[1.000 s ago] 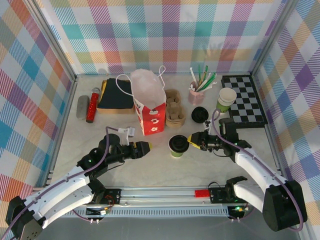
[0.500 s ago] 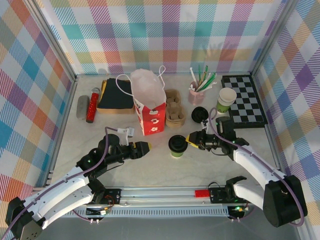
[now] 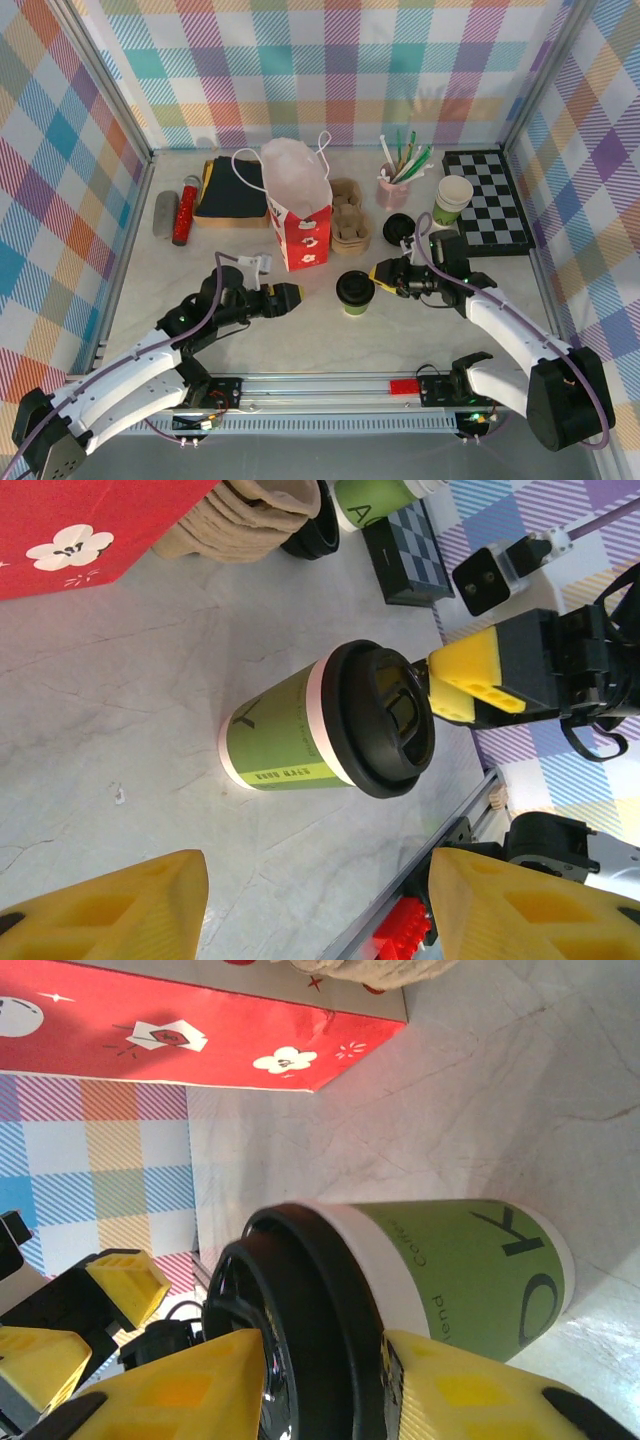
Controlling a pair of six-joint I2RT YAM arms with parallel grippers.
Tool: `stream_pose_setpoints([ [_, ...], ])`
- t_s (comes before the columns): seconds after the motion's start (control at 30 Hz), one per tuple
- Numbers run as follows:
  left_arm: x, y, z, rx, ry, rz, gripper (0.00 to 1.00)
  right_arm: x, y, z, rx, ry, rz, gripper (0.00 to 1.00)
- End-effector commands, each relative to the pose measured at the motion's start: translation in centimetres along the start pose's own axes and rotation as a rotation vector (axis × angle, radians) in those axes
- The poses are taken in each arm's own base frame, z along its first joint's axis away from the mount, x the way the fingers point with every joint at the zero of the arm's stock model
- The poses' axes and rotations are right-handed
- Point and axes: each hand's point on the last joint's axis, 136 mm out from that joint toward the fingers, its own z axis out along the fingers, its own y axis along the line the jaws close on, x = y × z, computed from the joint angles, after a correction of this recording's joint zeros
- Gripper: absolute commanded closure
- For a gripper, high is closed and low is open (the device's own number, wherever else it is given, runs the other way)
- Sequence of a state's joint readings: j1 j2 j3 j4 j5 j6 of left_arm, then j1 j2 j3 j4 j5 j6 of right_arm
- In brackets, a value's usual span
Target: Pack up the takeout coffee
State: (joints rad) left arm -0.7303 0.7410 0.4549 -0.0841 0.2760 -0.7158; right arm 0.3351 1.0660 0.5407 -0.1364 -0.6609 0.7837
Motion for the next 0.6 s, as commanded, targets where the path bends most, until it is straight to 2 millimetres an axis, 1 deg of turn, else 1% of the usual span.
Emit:
stream_pose_setpoints([
  [0.0,-1.1,-1.0,-0.1,0.018,-0.019,0.021,0.39,-0.3,0.5,0.0,0.005,-0.002,-0.023,0.64],
  [0.2,-1.1,-1.3,0.5,0.012,-0.004,0.031,0.38,-0.3,0.4,-0.3,0.024,-0.003,-0.028,0.63],
  [0.3,-0.7,-1.8,1.1,0.003,0.014,0.059,0.36,-0.2,0.6,-0.7,0.033,-0.013,-0.041,0.56],
  [0.33,-0.6,-1.9,1.4,0.001,0.021,0.065,0.35,-0.3,0.7,-0.9,0.038,-0.019,-0.048,0.53],
  [0.43,-0.5,-2.4,2.1,0.009,0.029,0.072,0.34,-0.4,0.9,-1.4,0.055,-0.030,-0.064,0.49],
  [0.47,-0.5,-2.4,2.5,0.007,0.033,0.071,0.34,-0.3,1.0,-1.5,0.058,-0.031,-0.066,0.47],
  [0.53,-0.4,-2.8,3.1,0.020,0.039,0.068,0.40,-0.3,1.0,-1.6,0.063,-0.031,-0.070,0.46],
  [0.57,-0.4,-3.1,3.5,0.029,0.044,0.066,0.41,-0.3,1.0,-1.7,0.065,-0.031,-0.070,0.46],
])
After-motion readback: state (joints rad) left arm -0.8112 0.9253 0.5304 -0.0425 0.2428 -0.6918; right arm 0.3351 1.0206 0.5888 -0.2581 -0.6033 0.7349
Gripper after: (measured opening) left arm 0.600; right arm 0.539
